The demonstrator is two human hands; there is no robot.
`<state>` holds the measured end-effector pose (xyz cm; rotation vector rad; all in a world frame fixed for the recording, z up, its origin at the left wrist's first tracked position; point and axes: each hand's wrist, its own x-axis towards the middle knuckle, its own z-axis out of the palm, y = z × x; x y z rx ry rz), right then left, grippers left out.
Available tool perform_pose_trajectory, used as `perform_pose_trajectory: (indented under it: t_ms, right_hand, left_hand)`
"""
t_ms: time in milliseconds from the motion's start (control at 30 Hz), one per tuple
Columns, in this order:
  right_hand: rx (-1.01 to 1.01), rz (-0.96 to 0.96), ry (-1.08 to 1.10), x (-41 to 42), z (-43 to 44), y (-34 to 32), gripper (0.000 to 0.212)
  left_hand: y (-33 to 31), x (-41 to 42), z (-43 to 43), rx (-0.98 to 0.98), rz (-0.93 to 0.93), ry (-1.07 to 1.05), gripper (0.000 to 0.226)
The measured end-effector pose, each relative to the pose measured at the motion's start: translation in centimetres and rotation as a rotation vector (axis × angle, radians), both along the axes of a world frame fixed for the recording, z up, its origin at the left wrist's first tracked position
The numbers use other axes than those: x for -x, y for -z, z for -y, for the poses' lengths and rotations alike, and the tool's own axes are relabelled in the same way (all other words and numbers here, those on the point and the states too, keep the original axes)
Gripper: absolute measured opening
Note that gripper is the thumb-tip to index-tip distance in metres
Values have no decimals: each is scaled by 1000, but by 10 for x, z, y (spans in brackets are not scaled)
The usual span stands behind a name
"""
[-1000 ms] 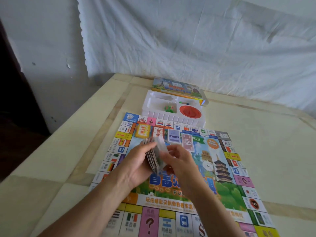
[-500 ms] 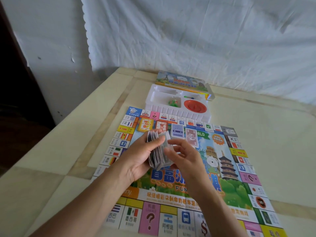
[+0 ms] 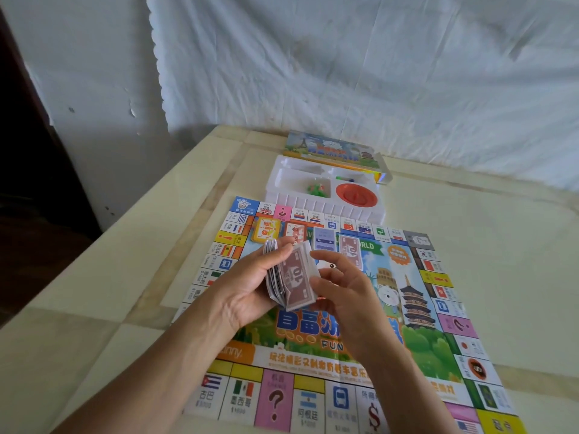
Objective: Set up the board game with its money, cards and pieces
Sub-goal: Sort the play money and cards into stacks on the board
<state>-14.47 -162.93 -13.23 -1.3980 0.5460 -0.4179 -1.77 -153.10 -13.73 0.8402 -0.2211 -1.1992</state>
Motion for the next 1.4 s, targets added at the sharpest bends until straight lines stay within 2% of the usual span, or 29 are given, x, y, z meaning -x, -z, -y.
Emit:
perform_pose_trajectory:
  t_ms: [133, 267, 333, 400, 467, 567, 667, 767, 1033, 1400]
  right_hand:
    - [206, -59, 81, -4, -4, 3, 19]
    - [534, -171, 168, -8, -9, 13, 15]
    - [768, -195, 218, -10, -12, 18, 17]
    - [988, -148, 269, -11, -17, 21, 21]
    - [1112, -68, 288, -12, -21, 23, 28]
    - [1130, 17, 313, -13, -23, 23, 37]
    - [1081, 57, 310, -13, -22, 24, 32]
    - [993, 16, 274, -13, -21, 25, 30]
    - [974, -80, 249, -12, -20, 21, 35]
    - [908, 19, 208, -11, -20, 22, 38]
  left_hand:
    - [2, 3, 2, 14, 39, -47, 44]
    - [4, 10, 6, 15, 111, -110, 34]
    - [5, 12, 9, 21, 125, -149, 32]
    - [5, 13, 9, 32, 111, -189, 32]
    - [6, 13, 10, 52, 105, -193, 33]
    - [7, 14, 11, 72, 114, -186, 35]
    - [9, 14, 11, 58, 112, -194, 39]
    - [9, 14, 11, 57, 124, -192, 37]
    - [8, 14, 11, 45, 135, -185, 34]
    - [8, 14, 12, 57, 95, -173, 36]
